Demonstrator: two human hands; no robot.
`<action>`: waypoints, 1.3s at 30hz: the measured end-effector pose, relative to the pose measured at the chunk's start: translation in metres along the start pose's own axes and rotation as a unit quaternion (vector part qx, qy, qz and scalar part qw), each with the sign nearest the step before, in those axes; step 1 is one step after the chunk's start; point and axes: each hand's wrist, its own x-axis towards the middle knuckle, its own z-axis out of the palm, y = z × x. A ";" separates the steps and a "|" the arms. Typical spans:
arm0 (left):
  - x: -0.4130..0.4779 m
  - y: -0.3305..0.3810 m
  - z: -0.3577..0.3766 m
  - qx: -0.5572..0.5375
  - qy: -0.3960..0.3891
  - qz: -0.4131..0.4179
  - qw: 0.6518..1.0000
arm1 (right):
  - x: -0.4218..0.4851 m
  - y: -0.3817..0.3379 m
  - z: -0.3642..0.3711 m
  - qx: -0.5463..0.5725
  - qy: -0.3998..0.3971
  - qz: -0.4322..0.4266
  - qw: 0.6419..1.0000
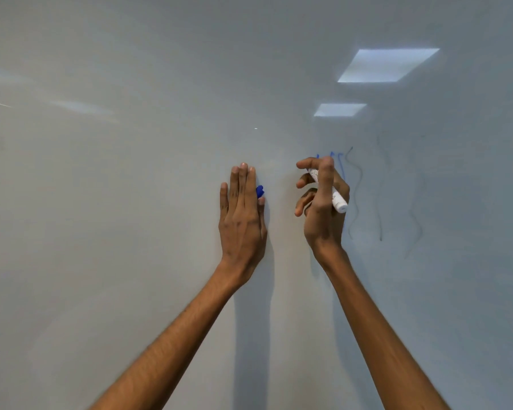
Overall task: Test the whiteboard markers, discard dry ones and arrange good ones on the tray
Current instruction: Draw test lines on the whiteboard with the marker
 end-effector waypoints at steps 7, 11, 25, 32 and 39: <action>-0.003 0.001 0.001 0.003 -0.009 -0.005 1.000 | 0.008 0.010 -0.003 -0.077 -0.036 -0.022 0.996; -0.004 0.002 -0.002 0.005 -0.009 -0.004 1.000 | -0.008 0.018 -0.018 -0.071 -0.037 -0.005 0.997; -0.019 0.000 -0.003 -0.002 -0.019 -0.011 1.000 | -0.068 0.027 -0.052 -0.054 -0.047 0.051 0.996; -0.017 -0.005 -0.004 0.016 -0.023 -0.028 0.999 | 0.008 -0.008 -0.008 -0.089 -0.062 -0.025 0.994; -0.021 -0.022 -0.013 0.047 -0.030 -0.025 0.998 | -0.020 0.008 -0.014 -0.110 -0.062 -0.011 0.992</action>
